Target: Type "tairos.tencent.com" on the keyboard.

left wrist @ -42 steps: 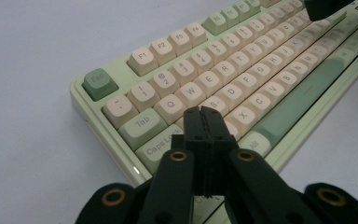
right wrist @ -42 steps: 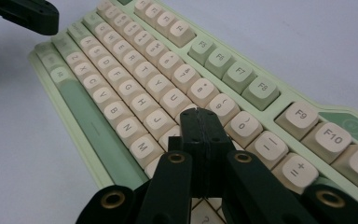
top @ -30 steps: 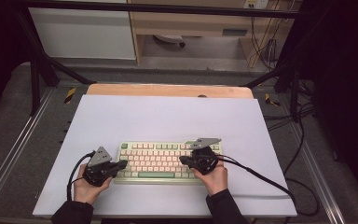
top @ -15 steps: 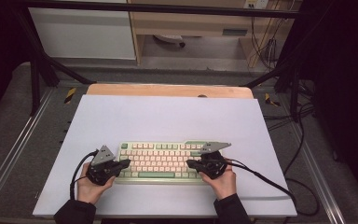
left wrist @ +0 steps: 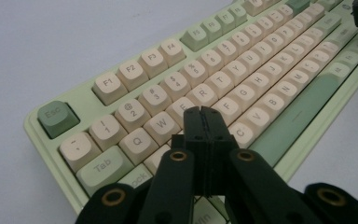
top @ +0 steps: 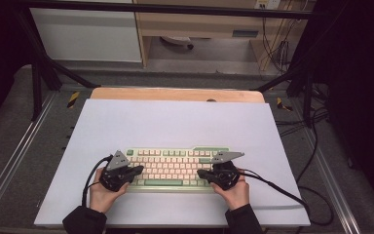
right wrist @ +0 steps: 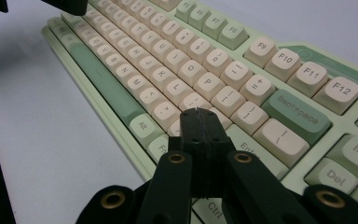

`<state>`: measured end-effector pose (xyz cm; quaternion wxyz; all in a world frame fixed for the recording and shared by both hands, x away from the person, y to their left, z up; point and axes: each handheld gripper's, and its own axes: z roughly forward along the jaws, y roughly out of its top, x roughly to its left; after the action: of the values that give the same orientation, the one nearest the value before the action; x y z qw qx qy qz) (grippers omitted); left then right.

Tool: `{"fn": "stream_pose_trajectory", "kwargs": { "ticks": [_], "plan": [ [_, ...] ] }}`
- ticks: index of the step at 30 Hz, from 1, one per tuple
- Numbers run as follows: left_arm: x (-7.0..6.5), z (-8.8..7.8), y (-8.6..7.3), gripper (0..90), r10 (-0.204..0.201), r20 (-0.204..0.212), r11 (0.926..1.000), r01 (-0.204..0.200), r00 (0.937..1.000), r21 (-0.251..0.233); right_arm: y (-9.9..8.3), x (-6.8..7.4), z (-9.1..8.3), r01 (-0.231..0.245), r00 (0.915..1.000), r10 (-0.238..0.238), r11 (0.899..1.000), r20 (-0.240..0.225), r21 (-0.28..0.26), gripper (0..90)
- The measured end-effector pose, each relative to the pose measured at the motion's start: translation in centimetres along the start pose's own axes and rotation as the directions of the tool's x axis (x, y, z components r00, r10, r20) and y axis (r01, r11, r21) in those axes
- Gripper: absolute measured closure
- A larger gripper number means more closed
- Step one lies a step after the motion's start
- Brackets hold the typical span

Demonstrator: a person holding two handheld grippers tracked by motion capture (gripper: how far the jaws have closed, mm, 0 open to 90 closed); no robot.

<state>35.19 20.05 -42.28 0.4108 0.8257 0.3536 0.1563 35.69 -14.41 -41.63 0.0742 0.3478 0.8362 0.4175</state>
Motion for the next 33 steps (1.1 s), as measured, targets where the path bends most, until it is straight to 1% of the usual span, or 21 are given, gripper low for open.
{"fn": "stream_pose_trajectory", "kwargs": {
  "ticks": [4,9,16,21,24,30,33],
  "plan": [
    [-0.1,0.7,0.1,89.9,0.002,-0.002,0.9999,-0.002,1.0000,0.012,0.0,0.0,0.0,0.005,1.0000,-0.005,1.000,0.000,-0.003,90.0],
    [0.0,1.1,0.0,89.9,0.006,-0.013,0.9998,-0.006,0.9999,0.020,-0.1,0.1,-0.1,0.009,1.0000,-0.009,1.000,-0.001,0.002,90.0],
    [0.1,1.2,-0.1,89.9,0.002,-0.015,0.9998,-0.001,0.9999,0.017,-0.1,0.1,-0.1,0.010,0.9999,-0.010,1.000,-0.005,-0.005,90.0],
    [0.2,1.2,-0.1,89.9,0.001,-0.016,0.9999,-0.001,0.9999,0.017,-0.1,0.1,-0.1,0.009,0.9999,-0.009,1.000,-0.007,0.003,90.0],
    [0.3,1.4,-0.2,89.9,0.005,-0.019,0.9996,-0.004,0.9998,0.026,-0.1,0.1,0.0,0.008,0.9999,-0.008,1.000,-0.006,0.000,90.0],
    [0.2,1.2,-0.3,89.9,0.006,-0.019,0.9997,-0.005,0.9998,0.022,-0.2,0.1,0.0,0.010,0.9999,-0.010,1.000,-0.006,0.001,90.0],
    [0.2,0.9,-0.2,89.9,0.006,-0.014,0.9999,-0.006,0.9999,0.012,-0.1,0.2,-0.1,0.006,1.0000,-0.006,1.000,-0.007,-0.001,90.0]
  ]
}}
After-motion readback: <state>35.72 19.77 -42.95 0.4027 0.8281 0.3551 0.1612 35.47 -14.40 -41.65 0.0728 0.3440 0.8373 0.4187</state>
